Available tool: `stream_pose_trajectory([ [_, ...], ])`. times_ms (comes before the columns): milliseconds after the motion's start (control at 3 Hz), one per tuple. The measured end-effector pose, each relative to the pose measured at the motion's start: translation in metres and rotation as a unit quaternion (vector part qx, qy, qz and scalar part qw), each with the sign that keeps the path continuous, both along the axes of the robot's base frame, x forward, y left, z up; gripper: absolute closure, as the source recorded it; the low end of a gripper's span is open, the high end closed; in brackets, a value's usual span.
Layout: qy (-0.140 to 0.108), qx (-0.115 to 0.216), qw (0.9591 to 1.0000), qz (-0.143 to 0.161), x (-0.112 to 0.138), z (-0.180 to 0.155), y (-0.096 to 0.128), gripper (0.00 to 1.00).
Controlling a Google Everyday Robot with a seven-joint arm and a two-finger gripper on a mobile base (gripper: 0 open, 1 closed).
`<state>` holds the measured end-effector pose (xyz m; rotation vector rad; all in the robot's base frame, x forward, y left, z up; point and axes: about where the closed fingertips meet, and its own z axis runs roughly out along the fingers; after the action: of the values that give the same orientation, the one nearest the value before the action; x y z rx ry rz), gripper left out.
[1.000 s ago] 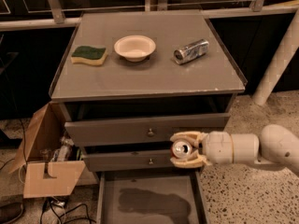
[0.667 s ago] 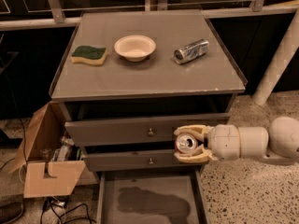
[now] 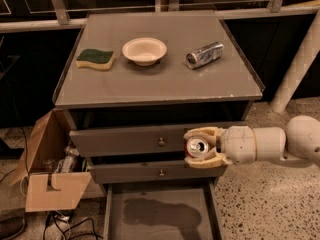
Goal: Pick coke can from bottom drawer and place on counter
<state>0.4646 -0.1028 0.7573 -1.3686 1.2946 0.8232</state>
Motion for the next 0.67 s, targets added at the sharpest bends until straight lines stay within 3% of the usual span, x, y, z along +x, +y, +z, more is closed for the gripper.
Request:
stream_pose_trajectory([
  [333, 0.012, -0.014, 0.9997, 0.019, 0.0495, 0.0581, -0.0156, 1.00],
  [667, 0.009, -0.012, 0.9997, 0.017, 0.0519, 0.0623, -0.0175, 1.00],
])
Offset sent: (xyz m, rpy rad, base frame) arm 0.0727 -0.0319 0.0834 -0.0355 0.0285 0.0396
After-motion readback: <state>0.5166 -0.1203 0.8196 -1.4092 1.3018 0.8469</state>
